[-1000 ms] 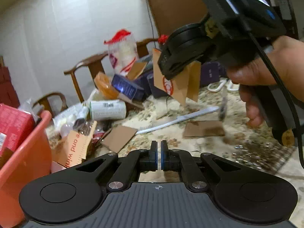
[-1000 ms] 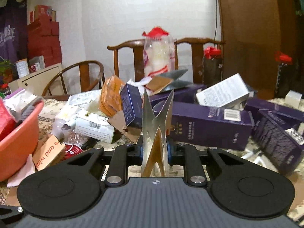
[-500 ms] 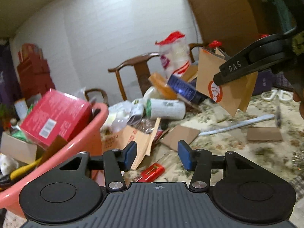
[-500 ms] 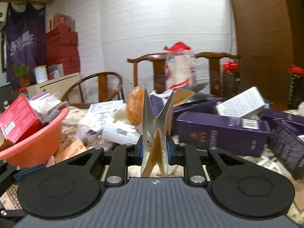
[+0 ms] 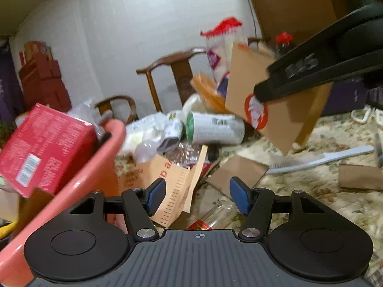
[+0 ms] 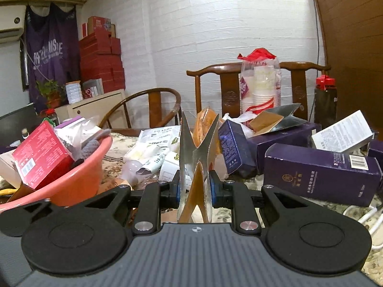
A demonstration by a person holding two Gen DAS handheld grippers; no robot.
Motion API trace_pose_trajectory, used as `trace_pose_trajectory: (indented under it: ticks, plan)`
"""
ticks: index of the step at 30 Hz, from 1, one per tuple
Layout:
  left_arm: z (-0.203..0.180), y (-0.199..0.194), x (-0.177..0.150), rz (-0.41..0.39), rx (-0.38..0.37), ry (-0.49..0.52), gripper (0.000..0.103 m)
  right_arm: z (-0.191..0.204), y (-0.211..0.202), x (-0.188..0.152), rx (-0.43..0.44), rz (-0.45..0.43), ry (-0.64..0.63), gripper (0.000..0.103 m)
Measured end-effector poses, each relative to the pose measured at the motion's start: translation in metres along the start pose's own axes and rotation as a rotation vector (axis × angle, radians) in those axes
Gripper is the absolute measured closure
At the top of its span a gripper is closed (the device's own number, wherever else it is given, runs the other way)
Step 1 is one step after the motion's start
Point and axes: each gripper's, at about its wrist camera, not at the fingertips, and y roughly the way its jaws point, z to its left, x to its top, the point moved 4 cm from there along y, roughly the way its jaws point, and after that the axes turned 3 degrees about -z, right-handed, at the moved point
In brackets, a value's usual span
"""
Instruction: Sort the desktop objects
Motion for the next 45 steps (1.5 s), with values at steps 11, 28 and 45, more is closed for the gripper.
trace_pose_trajectory:
  ticks: [11,28,45]
  plan:
    - [0.019,0.008,-0.003,0.06,0.003,-0.102,0.103,-0.006,-0.014,0.002,0.037,-0.026,0.049,0.077]
    - [0.038,-0.067,0.049,-0.121,-0.047,-0.134,0.103,-0.012,-0.019,0.002,0.039,-0.041,0.114,0.077]
    - [-0.016,-0.005,0.03,0.068,-0.188,-0.119,0.029,-0.028,-0.016,0.001,0.023,-0.024,0.158,0.077]
